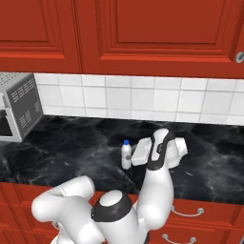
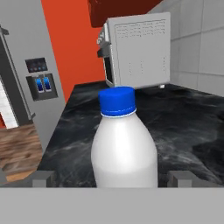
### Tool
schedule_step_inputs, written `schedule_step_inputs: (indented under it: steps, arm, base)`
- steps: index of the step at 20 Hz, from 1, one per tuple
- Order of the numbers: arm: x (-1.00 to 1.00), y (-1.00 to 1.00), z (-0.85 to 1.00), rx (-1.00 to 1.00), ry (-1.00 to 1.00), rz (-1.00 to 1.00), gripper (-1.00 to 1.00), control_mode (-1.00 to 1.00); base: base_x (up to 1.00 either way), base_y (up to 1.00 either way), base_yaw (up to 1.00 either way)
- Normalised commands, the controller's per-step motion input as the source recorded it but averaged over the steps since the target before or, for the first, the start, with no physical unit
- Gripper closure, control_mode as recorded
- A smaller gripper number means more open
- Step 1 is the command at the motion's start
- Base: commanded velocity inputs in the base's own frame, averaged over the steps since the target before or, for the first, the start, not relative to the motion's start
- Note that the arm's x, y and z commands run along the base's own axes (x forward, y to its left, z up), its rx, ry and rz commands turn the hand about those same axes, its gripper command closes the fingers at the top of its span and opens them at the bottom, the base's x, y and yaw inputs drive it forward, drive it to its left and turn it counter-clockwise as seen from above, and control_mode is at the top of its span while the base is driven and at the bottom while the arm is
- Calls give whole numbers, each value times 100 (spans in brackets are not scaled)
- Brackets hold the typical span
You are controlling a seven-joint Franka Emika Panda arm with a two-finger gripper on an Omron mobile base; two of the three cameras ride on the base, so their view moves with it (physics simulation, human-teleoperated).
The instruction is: Take the bottled waters from the counter and place them in the freezer to freeze. Close the freezer door after placing the bottles.
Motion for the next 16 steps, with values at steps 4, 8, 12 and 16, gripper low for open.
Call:
schedule_step_inputs:
  steps: [4, 8, 12, 16]
  arm:
    - [6, 0, 0, 0, 0, 0, -100, -100]
    - [0, 12, 0, 0, 0, 1, -100, -100]
    - [0, 22, 0, 0, 0, 2, -100, -100]
    - [0, 25, -4, 0, 0, 3, -100, -100]
  base:
    - [0, 0, 0]
    - [0, 0, 0]
    - [0, 0, 0]
    - [0, 0, 0]
